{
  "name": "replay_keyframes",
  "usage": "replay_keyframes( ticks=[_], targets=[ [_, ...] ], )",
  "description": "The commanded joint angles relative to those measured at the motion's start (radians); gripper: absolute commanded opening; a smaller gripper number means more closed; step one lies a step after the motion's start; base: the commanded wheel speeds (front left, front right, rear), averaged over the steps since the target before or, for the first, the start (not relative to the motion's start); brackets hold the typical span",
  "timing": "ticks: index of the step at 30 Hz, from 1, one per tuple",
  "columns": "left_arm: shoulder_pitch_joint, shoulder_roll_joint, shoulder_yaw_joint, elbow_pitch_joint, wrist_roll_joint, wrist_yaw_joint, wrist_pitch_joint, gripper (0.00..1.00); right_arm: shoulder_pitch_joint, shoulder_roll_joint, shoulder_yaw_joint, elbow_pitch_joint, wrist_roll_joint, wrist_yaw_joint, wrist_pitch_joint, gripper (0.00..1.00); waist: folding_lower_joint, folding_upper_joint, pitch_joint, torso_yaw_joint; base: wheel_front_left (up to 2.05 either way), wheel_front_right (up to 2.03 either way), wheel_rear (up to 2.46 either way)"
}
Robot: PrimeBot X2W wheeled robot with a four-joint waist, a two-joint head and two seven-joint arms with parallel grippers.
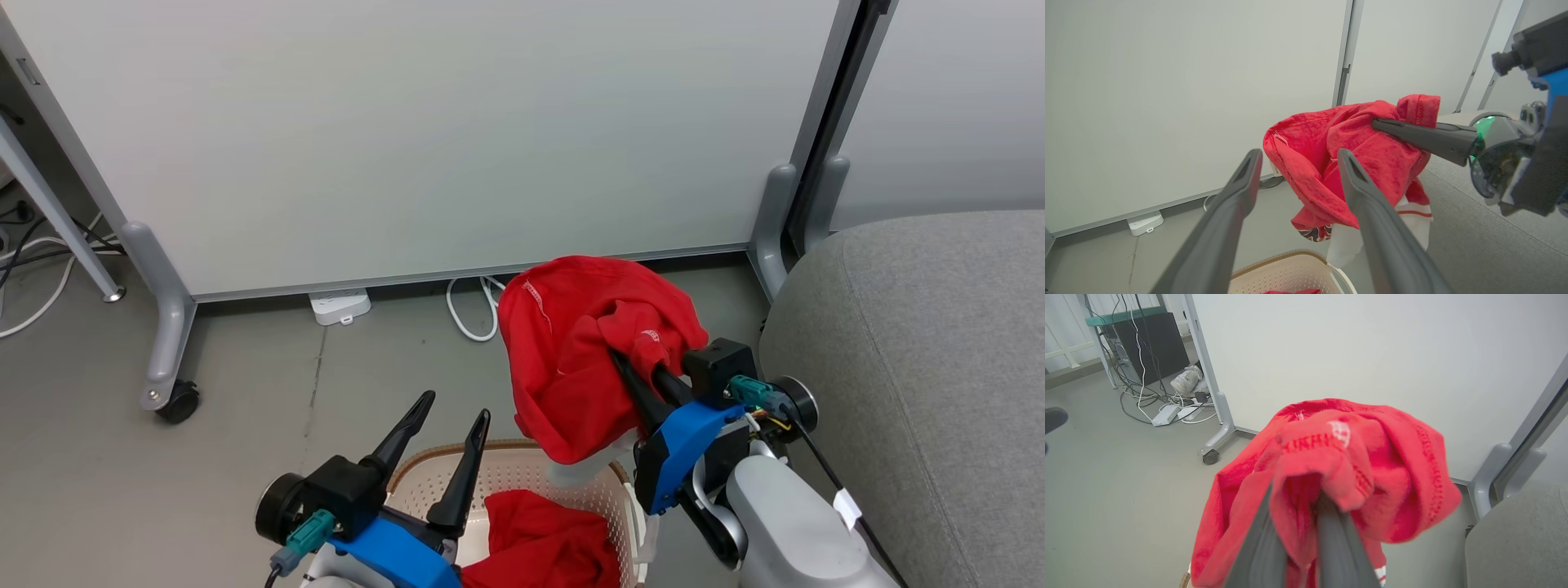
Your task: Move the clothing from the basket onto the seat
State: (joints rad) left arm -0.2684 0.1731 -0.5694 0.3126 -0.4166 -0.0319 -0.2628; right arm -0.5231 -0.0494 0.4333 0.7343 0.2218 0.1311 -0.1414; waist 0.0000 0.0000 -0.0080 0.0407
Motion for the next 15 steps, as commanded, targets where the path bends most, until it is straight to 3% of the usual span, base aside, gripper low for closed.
replay_keyframes(
  ticks=[1, 15],
  targets=[
    [0.016, -0.007, 0.020, 0.002, 0.018, -0.014, -0.003, 1.00, 0.008, -0.002, -0.005, -0.007, -0.001, -0.001, 0.000, 0.00, 0.0000, 0.0000, 0.001, 0.003, 0.00, 0.00, 0.00],
    [0.056, -0.055, 0.104, 0.035, 0.094, -0.062, -0.003, 1.00, 0.021, -0.002, -0.009, -0.021, -0.007, -0.001, 0.007, 0.00, 0.0000, 0.0000, 0.005, -0.003, 0.00, 0.00, 0.00]
  ],
)
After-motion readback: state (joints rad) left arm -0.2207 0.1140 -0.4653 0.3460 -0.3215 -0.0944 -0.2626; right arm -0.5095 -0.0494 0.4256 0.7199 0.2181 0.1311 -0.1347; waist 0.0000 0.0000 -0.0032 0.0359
